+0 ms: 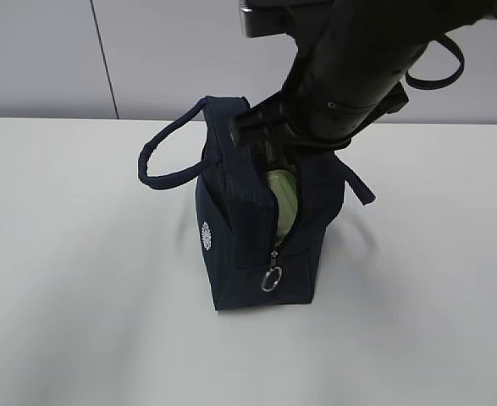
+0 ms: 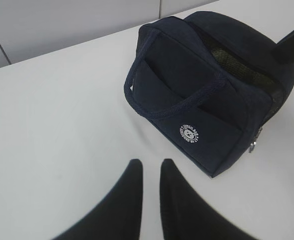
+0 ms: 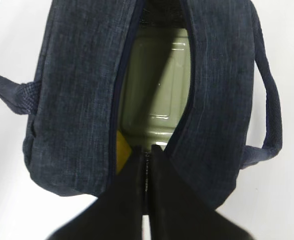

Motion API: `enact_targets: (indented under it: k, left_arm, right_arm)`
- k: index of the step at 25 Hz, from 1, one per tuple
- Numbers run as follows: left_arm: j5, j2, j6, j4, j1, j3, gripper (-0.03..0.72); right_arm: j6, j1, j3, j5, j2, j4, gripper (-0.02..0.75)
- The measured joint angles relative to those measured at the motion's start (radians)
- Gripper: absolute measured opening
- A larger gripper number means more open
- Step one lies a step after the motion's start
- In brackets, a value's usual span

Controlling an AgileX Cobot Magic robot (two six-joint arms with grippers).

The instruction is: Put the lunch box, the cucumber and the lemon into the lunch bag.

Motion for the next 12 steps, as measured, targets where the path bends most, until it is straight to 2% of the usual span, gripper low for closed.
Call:
enact_targets:
  k: [7, 12]
  left_arm:
    - [0.000, 0.000, 0.000, 0.000, 0.000, 0.000, 0.058]
    - [0.000, 0.000, 0.000, 0.000, 0.000, 0.000, 0.058]
  right_arm:
    - [-0.117, 0.000, 0.000, 0.112, -0.002, 0.005, 0.001]
    - [-0.136, 0.000, 0.079, 0.066, -0.060, 0.052, 0.029]
